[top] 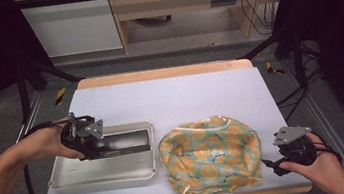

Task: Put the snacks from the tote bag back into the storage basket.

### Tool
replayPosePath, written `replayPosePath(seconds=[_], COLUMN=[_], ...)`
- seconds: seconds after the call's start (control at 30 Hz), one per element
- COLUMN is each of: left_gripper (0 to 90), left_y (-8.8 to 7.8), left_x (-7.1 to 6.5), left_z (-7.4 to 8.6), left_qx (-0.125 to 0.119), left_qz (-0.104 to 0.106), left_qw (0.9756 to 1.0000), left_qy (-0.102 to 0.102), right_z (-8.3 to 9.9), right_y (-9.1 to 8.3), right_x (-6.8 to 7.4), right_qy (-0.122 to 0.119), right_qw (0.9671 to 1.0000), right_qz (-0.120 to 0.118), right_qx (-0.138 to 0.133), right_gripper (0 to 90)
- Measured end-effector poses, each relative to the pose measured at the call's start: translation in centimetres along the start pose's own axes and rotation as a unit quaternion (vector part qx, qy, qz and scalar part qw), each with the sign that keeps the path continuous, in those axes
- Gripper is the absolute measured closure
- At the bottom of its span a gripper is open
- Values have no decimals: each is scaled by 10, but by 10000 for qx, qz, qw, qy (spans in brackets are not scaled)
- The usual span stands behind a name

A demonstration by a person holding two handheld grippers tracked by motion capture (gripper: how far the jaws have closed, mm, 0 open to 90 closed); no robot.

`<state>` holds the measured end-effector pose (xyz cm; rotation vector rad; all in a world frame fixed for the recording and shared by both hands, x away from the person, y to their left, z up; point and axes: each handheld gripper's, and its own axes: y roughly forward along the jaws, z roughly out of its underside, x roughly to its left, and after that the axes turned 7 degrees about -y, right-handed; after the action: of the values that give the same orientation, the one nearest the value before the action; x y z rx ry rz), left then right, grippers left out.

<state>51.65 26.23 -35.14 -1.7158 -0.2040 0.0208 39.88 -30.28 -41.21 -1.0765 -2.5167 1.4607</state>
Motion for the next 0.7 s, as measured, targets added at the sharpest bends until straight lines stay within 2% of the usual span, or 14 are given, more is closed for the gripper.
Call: replayPosePath(seconds=[0.13,0.2,0.3,0.57,0.7], left_gripper=[436,436,436,436,435], left_y=[6,9,14,24,27], left_x=[2,3,3,3,3], left_z=[4,5,6,3,3], left_qx=[-66,-83,-34,-26,-40], left_qz=[48,72,136,219,246], left_qw=[10000,9999,9999,9997,9997], left_qy=[-47,-10,-30,45,-7], right_z=[3,3,2,1,1], right_y=[1,2,2,3,3], right_x=[1,1,1,1,1], right_qy=[19,15,11,2,10], right_qw=[10000,10000,10000,10000,10000], right_qz=[-6,-6,-12,-23,-34], right_qx=[47,41,35,26,32], right_gripper=[87,87,87,88,87])
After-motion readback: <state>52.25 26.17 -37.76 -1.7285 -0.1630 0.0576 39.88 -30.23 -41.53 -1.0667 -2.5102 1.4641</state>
